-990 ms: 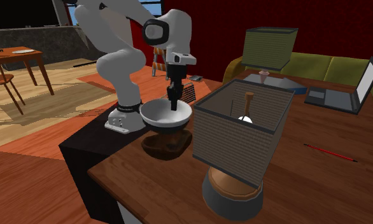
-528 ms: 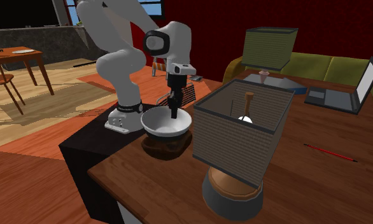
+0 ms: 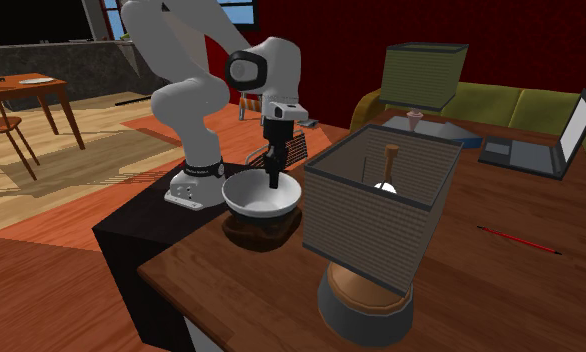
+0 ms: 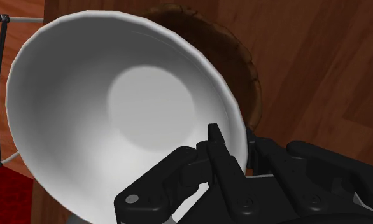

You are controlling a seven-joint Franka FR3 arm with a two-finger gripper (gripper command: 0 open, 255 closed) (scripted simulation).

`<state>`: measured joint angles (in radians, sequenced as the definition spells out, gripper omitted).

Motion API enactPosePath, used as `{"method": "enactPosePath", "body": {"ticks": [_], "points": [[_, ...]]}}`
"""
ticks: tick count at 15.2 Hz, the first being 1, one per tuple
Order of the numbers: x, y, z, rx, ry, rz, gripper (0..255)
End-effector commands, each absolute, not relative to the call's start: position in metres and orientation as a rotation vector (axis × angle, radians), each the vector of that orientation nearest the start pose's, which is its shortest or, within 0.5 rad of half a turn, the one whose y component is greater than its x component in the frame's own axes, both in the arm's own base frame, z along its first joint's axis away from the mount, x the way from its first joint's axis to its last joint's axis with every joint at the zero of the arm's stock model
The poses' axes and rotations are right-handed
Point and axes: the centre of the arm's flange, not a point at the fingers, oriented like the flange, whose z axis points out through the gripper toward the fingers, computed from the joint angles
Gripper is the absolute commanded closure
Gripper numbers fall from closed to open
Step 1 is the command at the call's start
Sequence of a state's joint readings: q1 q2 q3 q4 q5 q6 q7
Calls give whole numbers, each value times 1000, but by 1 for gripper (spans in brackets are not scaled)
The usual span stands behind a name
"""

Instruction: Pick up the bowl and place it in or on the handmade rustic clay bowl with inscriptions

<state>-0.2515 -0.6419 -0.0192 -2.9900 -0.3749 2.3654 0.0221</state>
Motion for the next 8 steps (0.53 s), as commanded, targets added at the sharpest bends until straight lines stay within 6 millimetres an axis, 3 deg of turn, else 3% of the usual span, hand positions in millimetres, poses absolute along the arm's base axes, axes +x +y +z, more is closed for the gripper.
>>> {"method": "enactPosePath", "body": {"ticks": [1, 6, 8], "points": [[287, -83, 320, -3395, 38, 20, 0], [287, -83, 320, -3395, 38, 20, 0], [288, -76, 346, -3395, 38, 20, 0]]}}
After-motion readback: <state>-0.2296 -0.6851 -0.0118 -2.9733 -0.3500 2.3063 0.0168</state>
